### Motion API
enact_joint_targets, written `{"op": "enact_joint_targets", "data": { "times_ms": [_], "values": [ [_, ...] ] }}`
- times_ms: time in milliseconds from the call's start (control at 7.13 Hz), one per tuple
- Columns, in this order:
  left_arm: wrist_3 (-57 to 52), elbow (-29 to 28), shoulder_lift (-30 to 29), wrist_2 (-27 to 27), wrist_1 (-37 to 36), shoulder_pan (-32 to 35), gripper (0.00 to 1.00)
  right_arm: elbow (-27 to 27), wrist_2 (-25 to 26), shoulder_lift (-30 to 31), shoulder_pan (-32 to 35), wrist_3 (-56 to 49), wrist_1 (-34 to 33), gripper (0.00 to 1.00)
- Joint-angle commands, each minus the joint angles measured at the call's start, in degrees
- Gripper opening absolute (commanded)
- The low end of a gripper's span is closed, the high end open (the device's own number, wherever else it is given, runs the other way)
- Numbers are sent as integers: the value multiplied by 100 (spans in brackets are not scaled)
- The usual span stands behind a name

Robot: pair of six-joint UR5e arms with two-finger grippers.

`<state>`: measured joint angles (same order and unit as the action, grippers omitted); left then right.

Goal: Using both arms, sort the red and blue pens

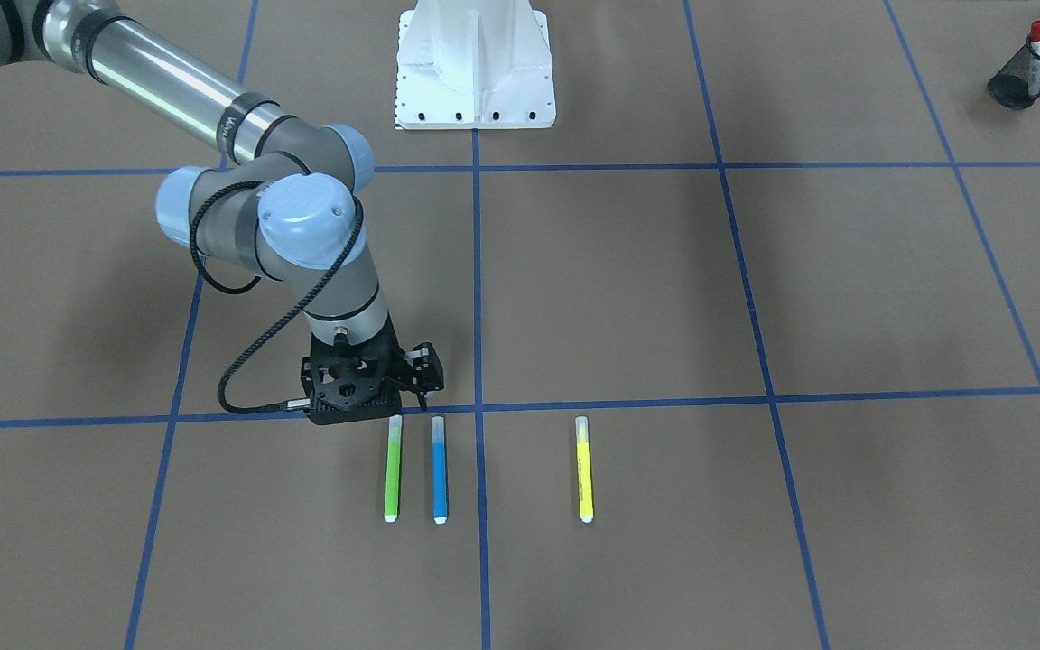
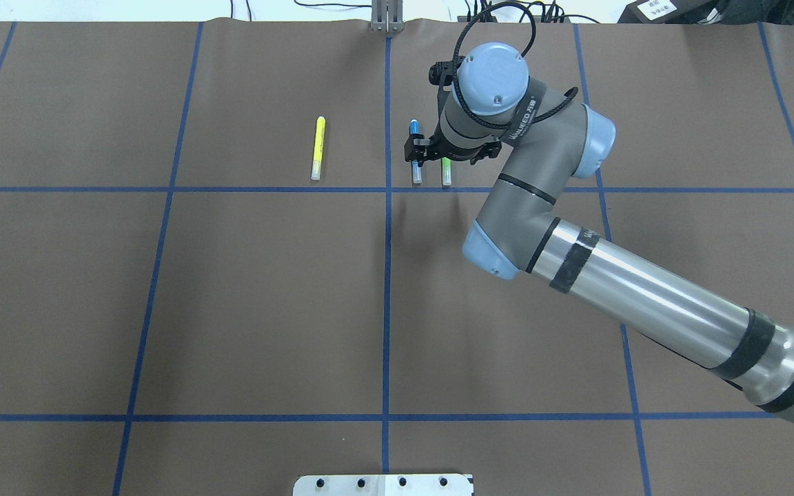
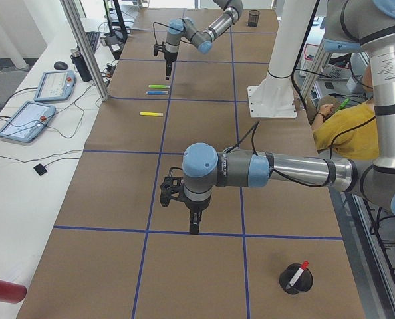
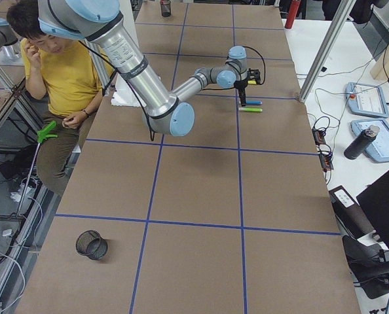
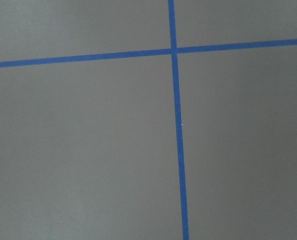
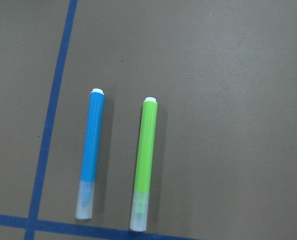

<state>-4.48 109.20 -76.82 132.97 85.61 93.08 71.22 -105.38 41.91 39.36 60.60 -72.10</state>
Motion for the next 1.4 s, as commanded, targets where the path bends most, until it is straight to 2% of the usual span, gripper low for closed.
{"op": "enact_joint_targets", "data": {
  "times_ms": [0, 140, 561, 701, 982, 1122, 1263],
  "values": [
    [0, -22, 0, 1, 0, 0, 100, -606, 306, -472, -296, 285, 46, 98],
    [0, -22, 0, 1, 0, 0, 100, -826, 378, -604, -324, 286, 46, 92],
    [0, -22, 0, 1, 0, 0, 100, -925, 387, -596, -307, 277, 46, 60],
    [0, -22, 0, 9, 0, 0, 100, -925, 396, -596, -307, 277, 55, 56],
    [0, -13, 0, 9, 0, 0, 100, -925, 396, -605, -307, 277, 73, 55],
    [0, -13, 0, 9, 0, 0, 100, -925, 396, -605, -307, 277, 73, 48],
    [0, -13, 0, 9, 0, 0, 100, -943, 396, -597, -307, 277, 73, 47]
  ]
}}
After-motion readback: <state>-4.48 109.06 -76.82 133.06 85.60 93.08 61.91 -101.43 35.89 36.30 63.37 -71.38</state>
